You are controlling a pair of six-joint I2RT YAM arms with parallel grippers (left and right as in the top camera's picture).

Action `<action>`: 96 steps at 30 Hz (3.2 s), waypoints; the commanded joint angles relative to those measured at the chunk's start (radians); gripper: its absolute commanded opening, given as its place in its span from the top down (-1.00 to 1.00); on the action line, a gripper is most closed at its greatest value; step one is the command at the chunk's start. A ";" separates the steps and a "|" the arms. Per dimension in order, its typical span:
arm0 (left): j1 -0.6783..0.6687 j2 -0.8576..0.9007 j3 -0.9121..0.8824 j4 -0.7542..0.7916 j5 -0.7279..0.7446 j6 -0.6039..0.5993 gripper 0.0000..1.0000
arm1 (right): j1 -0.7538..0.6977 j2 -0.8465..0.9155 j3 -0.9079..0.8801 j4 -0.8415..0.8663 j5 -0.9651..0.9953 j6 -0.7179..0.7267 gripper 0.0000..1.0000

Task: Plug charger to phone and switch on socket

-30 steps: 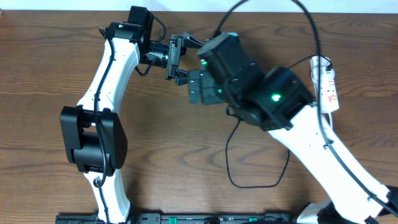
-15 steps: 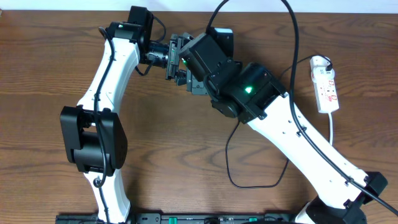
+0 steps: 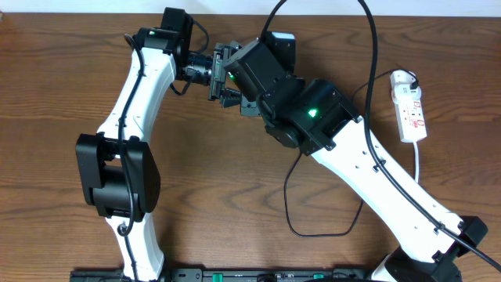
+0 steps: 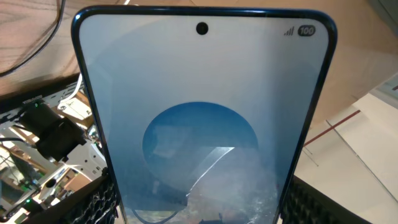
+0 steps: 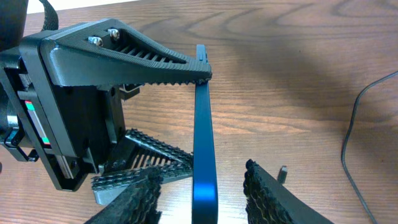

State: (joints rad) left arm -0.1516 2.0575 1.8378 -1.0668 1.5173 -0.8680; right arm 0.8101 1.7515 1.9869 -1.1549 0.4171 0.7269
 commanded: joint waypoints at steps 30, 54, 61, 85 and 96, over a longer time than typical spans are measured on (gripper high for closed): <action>0.005 -0.027 0.001 -0.002 0.056 -0.002 -0.54 | 0.002 0.003 0.021 -0.005 0.006 0.021 0.76; 0.005 -0.027 0.001 -0.002 0.053 -0.002 -0.86 | -0.011 0.003 0.021 0.007 0.026 0.134 0.97; 0.005 -0.027 0.001 -0.001 -0.035 -0.002 -0.96 | -0.062 0.003 0.021 0.016 0.026 0.203 0.97; 0.005 -0.027 0.001 -0.001 -0.037 -0.212 -0.52 | -0.130 -0.004 0.021 0.021 -0.187 1.239 0.97; 0.005 -0.027 0.001 -0.001 -0.036 -0.235 -0.04 | -0.128 -0.004 0.021 0.024 -0.183 1.324 0.97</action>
State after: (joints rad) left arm -0.1513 2.0571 1.8374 -1.0660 1.4818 -1.0809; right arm 0.6819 1.7607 1.9869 -1.1381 0.2123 2.0163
